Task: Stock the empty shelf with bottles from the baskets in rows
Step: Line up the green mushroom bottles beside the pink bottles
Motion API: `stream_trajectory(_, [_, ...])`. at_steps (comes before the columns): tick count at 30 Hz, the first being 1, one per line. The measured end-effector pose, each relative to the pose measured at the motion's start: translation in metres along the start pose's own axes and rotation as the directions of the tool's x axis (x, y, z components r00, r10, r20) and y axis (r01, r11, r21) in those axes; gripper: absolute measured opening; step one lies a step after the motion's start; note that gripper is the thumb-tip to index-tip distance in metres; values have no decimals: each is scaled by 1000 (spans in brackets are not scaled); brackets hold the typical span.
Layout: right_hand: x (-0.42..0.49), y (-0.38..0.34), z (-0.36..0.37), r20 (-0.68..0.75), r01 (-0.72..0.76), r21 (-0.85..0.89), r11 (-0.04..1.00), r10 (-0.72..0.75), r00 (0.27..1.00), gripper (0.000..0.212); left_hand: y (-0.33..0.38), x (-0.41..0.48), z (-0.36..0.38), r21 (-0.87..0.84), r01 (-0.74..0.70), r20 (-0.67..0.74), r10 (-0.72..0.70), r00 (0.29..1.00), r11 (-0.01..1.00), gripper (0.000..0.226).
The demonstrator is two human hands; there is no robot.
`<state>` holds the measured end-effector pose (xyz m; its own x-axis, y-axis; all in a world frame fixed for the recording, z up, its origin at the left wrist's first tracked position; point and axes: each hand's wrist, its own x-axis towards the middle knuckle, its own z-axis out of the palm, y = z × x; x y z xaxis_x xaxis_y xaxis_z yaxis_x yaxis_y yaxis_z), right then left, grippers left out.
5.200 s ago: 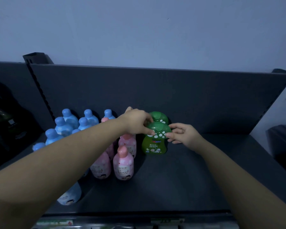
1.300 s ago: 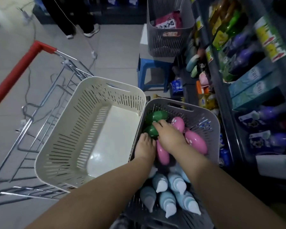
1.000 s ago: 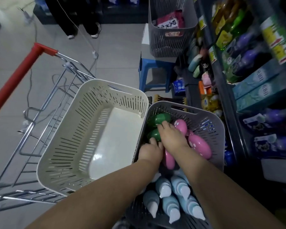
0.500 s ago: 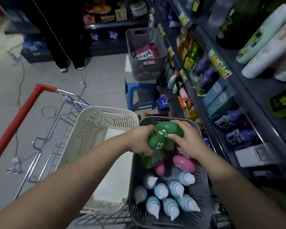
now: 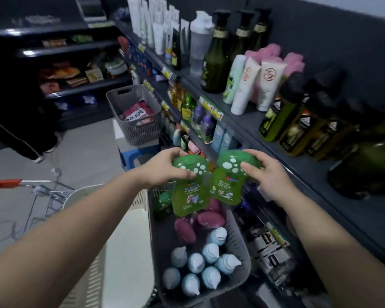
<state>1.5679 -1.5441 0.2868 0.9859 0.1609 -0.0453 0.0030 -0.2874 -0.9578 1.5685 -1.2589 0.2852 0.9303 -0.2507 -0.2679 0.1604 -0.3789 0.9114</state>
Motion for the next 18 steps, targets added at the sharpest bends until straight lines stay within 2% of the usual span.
stream_trajectory(4, [-35,-18,-34,-88,-1,41,999,4,996,26,38,12,15,8,-78,103,77,992,997,47])
stream_trajectory(8, [-85,-31,-76,-159,35,-36,999,-40,986,27,81,20,52,55,-173,230,156,960,983,52])
stream_trajectory(14, [-161,-57,-145,-309,97,-106,990,-126,943,23,165,15,131,27,-357,431,312,847,934,50])
stream_trajectory(18, [-224,-67,-191,-434,121,-68,990,-139,890,23,207,2,197,-69,-389,507,368,779,919,50])
